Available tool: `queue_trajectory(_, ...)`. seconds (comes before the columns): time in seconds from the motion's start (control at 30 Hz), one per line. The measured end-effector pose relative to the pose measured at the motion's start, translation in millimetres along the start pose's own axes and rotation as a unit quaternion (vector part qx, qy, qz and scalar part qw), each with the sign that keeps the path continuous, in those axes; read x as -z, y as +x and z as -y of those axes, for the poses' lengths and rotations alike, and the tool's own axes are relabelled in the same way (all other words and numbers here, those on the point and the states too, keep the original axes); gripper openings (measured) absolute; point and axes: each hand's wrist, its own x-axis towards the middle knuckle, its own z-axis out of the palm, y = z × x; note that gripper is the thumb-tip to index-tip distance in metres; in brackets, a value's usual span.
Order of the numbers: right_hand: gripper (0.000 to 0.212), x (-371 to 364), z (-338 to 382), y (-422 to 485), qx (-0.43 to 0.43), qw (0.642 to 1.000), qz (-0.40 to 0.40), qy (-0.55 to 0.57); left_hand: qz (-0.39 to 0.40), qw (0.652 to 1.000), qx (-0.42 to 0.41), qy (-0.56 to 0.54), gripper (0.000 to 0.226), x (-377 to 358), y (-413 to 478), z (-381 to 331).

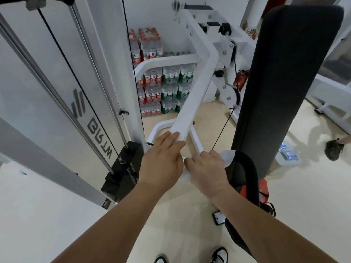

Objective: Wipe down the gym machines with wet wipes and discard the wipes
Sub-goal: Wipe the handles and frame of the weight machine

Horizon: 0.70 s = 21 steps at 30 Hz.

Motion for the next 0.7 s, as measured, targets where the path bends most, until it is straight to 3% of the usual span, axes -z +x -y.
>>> queue_trajectory(0.07, 0.023, 6, -2, 7, 0.024, 0.997, 0.068, 0.004, 0.0, 1.0, 0.002, -0.008, 0.033, 0, 0, 0)
queue_trajectory(0.13, 0.008, 22, -11, 20, 0.072, 0.972, 0.224, 0.025, 0.004, 1.0, 0.0, -0.009, 0.032, 1, 0, 1)
queue_trajectory(0.2, 0.013, 40, -19, 38, 0.066, 0.916, 0.389, 0.067, 0.002, 1.0, -0.001, -0.012, 0.032, 1, -1, 1)
queue_trajectory(0.3, 0.029, 47, -25, 67, 0.025, 0.819, 0.56, 0.121, 0.003, 1.0, -0.003, -0.018, 0.034, 2, -3, 2)
queue_trajectory(0.4, 0.028, 48, -23, 79, 0.04, 0.775, 0.621, 0.111, 0.005, 1.0, -0.001, -0.018, 0.033, 2, 0, 2)
queue_trajectory(0.43, 0.024, 51, -22, 76, 0.049, 0.786, 0.606, 0.11, 0.005, 1.0, 0.001, -0.018, 0.033, 2, 0, 2)
queue_trajectory(0.5, 0.014, 49, -21, 62, 0.068, 0.846, 0.522, 0.09, 0.003, 1.0, 0.002, -0.023, 0.033, 1, 0, 2)
queue_trajectory(0.6, 0.003, 32, -17, 29, 0.092, 0.946, 0.312, 0.009, -0.003, 1.0, 0.001, -0.024, 0.032, 0, -1, 1)
queue_trajectory(0.7, 0.025, 12, -8, 4, 0.045, 0.993, 0.111, -0.003, -0.004, 1.0, 0.001, -0.018, 0.032, 0, 0, 0)
